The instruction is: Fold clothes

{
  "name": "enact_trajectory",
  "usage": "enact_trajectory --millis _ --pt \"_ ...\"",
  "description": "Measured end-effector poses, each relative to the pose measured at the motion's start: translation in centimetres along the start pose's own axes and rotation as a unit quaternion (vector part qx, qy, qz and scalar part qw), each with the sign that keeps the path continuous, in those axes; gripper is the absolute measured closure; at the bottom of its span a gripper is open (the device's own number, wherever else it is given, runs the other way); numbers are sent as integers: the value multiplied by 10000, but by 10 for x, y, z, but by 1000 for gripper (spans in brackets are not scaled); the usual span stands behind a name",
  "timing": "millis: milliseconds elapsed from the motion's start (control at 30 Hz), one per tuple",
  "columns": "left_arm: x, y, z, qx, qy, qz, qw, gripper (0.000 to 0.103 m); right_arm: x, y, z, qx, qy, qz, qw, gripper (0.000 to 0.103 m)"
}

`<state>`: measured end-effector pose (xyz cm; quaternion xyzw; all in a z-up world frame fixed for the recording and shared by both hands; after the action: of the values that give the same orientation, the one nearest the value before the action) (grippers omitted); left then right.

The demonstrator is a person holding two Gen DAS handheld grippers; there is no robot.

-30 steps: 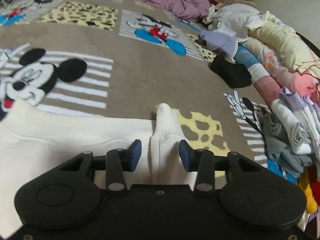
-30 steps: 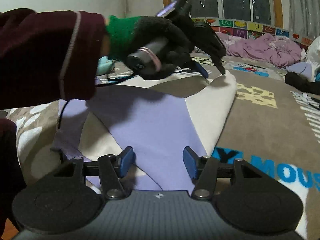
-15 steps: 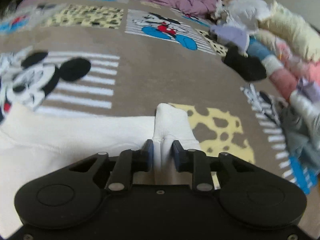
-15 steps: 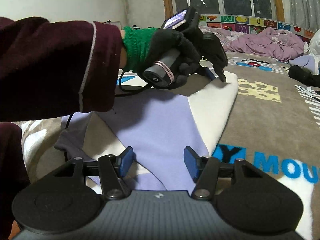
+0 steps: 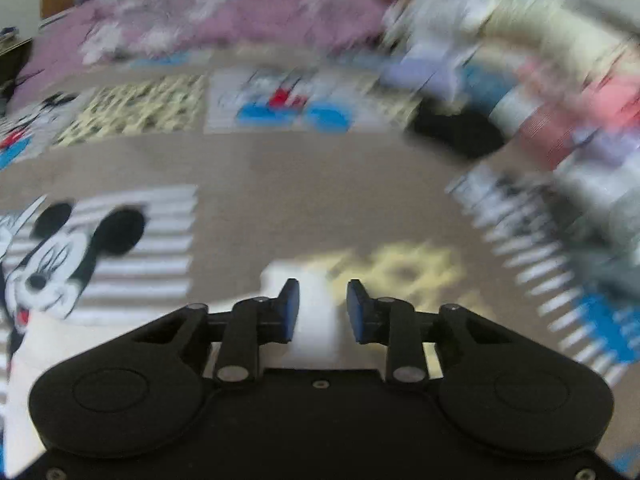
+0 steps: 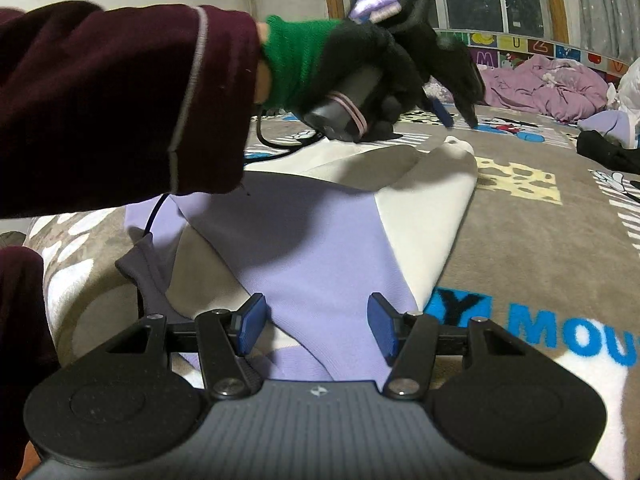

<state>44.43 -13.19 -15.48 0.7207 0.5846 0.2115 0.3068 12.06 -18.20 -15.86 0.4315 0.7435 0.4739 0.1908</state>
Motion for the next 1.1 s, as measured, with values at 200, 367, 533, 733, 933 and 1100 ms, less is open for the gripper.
enact_trajectory --millis 200,367,533,733,933,1100 --pt "7 -7 13 120 172 66 9998 74 1 0 -2 11 19 7 10000 46" --pt "19 -6 -33 -268 83 -182 9994 74 2 1 -3 45 -12 -65 10000 46" --pt "54 -29 -114 -634 223 -498 9965 61 5 1 -5 99 -40 -168 9998 46" --pt "118 -82 -210 -998 475 -1148 9872 57 9 0 -10 138 -115 -300 9994 46" --pt "168 -144 -267 -1053 782 -1887 9732 57 14 -2 -20 119 -250 -508 9983 46" --pt "190 -192 -262 -727 597 -2631 9602 57 16 -5 -26 110 -297 -610 9976 46"
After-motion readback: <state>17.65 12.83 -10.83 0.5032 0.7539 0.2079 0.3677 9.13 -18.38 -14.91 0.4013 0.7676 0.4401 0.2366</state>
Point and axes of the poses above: each gripper's, at about its wrist camera, not at the fingertips, and z roughly the way its jaws point, x to its left, y to its top, the point moved 4 cm from there along z, roughly the way its jaws point, and after that the axes turned 1 degree about -z, right-handed, at the moved point
